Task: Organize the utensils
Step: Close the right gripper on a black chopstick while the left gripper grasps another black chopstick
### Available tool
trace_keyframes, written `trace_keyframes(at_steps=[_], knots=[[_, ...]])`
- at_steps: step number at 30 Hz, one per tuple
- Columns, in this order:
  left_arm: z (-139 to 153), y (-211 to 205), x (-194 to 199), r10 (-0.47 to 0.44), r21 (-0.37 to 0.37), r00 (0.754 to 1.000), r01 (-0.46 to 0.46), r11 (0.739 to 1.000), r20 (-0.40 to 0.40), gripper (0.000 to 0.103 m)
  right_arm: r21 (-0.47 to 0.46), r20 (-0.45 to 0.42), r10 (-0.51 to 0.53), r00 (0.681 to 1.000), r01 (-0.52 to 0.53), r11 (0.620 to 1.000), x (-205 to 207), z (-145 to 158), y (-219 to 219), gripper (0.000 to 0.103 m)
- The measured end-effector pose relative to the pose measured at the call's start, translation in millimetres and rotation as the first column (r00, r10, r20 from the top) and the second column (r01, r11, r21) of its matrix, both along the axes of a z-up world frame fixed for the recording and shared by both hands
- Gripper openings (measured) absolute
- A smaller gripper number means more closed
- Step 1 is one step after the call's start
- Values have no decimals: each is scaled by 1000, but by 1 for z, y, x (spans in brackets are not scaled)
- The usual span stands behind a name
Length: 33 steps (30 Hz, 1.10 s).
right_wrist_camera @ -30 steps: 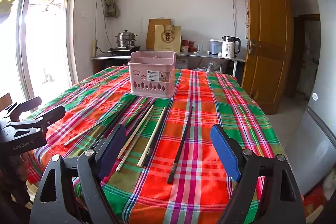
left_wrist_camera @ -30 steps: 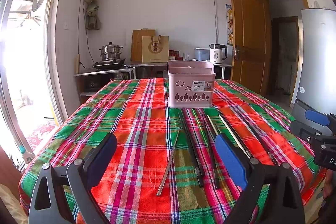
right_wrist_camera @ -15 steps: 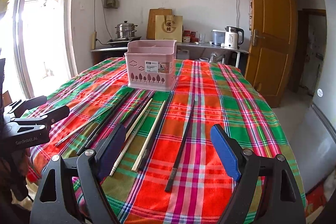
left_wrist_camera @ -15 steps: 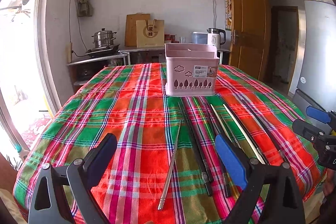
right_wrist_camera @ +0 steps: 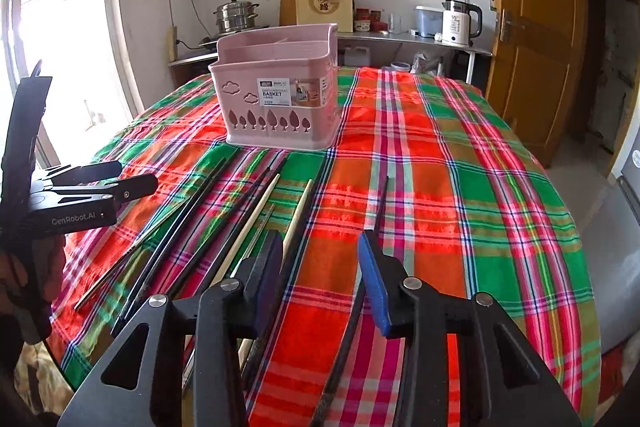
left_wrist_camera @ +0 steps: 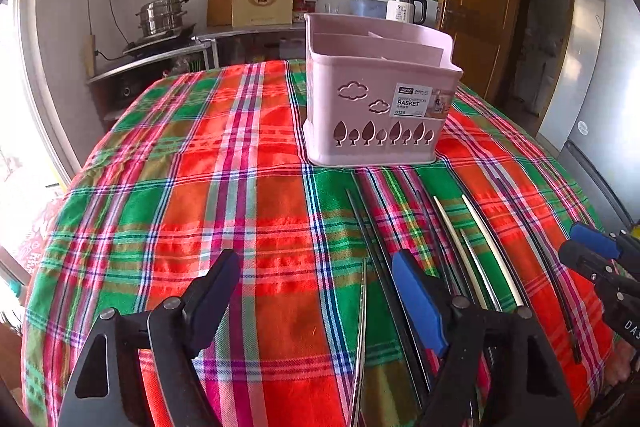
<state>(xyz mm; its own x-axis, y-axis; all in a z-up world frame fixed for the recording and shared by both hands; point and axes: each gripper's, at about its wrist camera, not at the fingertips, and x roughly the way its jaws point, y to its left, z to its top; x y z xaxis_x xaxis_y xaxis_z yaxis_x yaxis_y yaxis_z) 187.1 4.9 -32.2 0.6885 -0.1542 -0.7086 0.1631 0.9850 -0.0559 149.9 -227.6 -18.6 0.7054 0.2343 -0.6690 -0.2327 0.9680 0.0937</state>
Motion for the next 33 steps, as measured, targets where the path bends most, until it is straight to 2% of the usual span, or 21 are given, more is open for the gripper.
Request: trace_keyframes(at_steps=[2, 4, 6, 13, 26, 29, 33], knots=[[-6, -3, 15, -8, -3, 999, 8, 1000, -40, 65, -4, -34, 6, 999, -6, 1000, 14, -5, 3, 32], [-11, -7, 27, -19, -5, 998, 19, 1000, -61, 64, -9, -60, 13, 998, -14, 1000, 26, -9, 6, 29], [-16, -13, 36, -31, -6, 996, 30, 1000, -83, 58, -16, -81, 17, 997, -18, 1000, 37, -12, 8, 27], [-25, -24, 50, -46, 6, 992, 47, 999, -118, 56, -19, -142, 23, 990, -26, 1000, 64, -26, 12, 22], [-31, -22, 58, -31, 28, 992, 34, 999, -124, 56, -18, -161, 46, 986, -49, 999, 78, -31, 20, 22], [-33, -25, 57, -27, 54, 991, 35, 998, -131, 56, -28, -168, 35, 985, -40, 999, 78, -32, 18, 21], [-31, -31, 55, -37, 70, 990, 47, 996, -136, 49, -44, -175, 33, 984, -41, 998, 80, -33, 18, 19]])
